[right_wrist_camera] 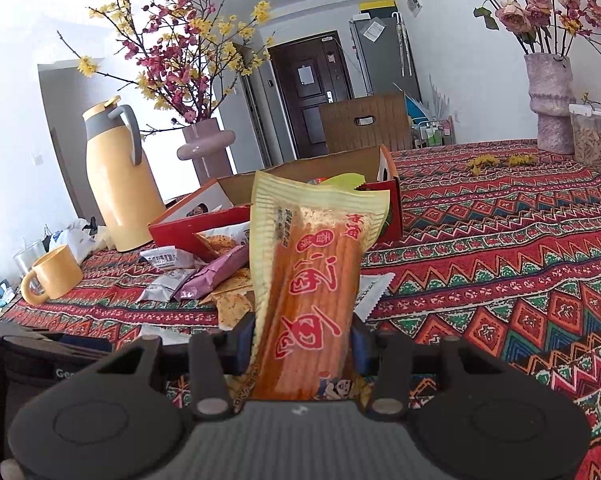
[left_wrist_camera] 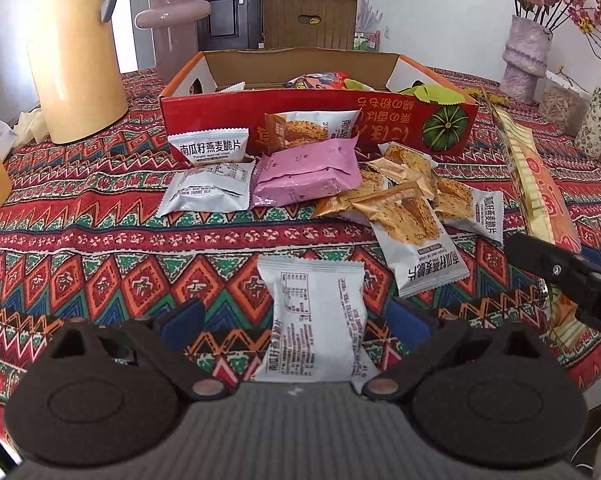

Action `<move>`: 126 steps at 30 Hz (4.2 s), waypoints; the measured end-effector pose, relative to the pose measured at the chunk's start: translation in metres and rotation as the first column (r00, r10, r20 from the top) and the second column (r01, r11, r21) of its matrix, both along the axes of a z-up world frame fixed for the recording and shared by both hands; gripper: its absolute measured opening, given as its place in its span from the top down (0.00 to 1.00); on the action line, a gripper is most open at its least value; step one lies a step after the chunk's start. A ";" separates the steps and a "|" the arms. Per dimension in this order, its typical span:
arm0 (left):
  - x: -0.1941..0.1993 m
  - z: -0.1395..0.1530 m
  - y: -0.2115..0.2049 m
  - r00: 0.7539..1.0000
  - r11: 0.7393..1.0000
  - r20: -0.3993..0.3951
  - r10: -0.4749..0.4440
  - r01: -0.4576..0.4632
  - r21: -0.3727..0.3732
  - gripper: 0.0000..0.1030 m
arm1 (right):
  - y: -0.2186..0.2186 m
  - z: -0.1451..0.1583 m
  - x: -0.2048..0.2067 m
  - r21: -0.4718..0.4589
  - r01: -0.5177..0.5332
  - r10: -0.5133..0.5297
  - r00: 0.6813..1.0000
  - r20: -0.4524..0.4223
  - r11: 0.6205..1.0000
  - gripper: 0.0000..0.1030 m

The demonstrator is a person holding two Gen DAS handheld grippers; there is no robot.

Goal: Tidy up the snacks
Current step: 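Grasp another white snack packet with the left gripper while the right holds the bread, then carry the white packet and bread packet into the box, opening both grippers, then lift both open grippers up out of the box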

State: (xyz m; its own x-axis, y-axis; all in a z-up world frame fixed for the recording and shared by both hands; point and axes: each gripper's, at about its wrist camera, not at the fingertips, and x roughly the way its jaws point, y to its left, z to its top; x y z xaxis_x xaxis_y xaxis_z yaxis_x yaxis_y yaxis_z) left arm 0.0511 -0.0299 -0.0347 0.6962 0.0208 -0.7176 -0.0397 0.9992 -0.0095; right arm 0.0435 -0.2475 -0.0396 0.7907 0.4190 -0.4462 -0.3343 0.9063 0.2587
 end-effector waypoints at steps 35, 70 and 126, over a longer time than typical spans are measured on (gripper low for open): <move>0.005 0.038 0.004 0.991 0.999 0.129 -0.048 0.049 -0.009 0.55 | 0.012 0.016 0.015 -0.038 0.002 0.000 0.999 0.042 0.999 0.55; 0.114 0.108 0.035 0.947 1.000 0.320 -0.016 0.014 0.007 0.55 | 0.057 0.077 0.139 -0.108 0.030 -0.009 0.983 0.184 0.994 0.55; 0.147 0.073 0.068 0.897 0.991 0.424 0.125 -0.091 -0.101 0.00 | 0.062 0.053 0.195 -0.091 0.119 -0.102 0.981 0.168 0.989 0.00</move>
